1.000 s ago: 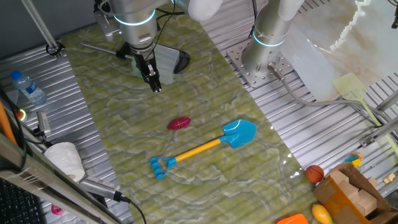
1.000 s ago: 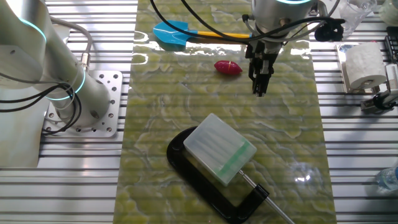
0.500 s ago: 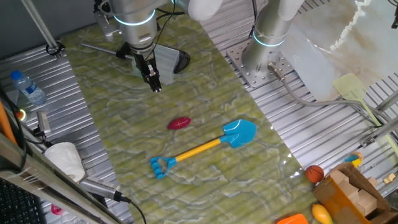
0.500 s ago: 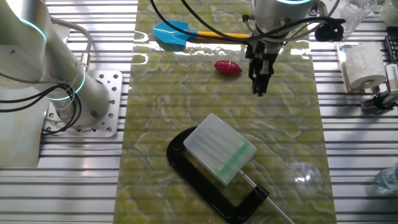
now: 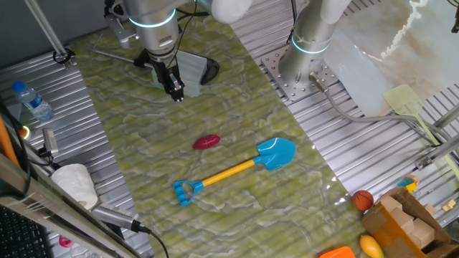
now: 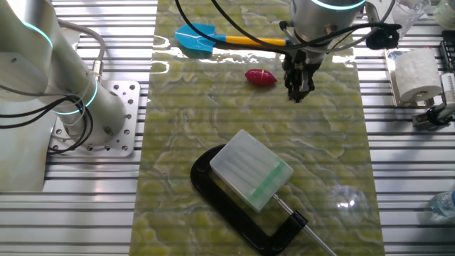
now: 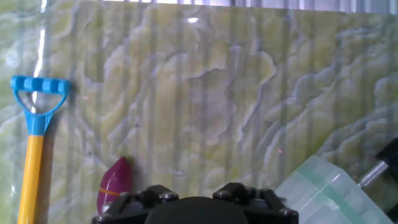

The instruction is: Use a shovel to scoop up an object

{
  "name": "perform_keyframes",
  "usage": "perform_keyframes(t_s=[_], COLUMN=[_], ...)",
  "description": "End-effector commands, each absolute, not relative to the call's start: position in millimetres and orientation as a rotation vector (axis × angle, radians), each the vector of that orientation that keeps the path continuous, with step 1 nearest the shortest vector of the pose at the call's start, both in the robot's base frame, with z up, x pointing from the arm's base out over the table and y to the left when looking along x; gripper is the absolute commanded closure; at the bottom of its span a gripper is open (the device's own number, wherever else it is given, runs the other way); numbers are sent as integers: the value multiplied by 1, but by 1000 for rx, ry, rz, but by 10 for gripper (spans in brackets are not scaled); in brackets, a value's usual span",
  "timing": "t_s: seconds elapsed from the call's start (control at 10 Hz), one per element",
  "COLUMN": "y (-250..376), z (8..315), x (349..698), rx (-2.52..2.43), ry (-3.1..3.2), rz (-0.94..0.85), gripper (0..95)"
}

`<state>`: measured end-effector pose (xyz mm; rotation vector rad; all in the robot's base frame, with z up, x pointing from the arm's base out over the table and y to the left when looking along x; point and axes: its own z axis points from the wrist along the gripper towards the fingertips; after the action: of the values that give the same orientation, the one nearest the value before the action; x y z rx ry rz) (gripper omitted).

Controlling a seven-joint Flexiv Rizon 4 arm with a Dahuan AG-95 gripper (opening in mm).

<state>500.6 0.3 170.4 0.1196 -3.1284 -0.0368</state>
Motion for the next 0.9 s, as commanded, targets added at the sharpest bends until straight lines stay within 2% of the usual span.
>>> perform_keyframes(t_s=[0.1, 0.9], y=[0, 0], z=[170, 170], x=[500, 500], rx=[121, 128], ry=[-3129, -3128], rz=[-37, -29], gripper=[950, 950])
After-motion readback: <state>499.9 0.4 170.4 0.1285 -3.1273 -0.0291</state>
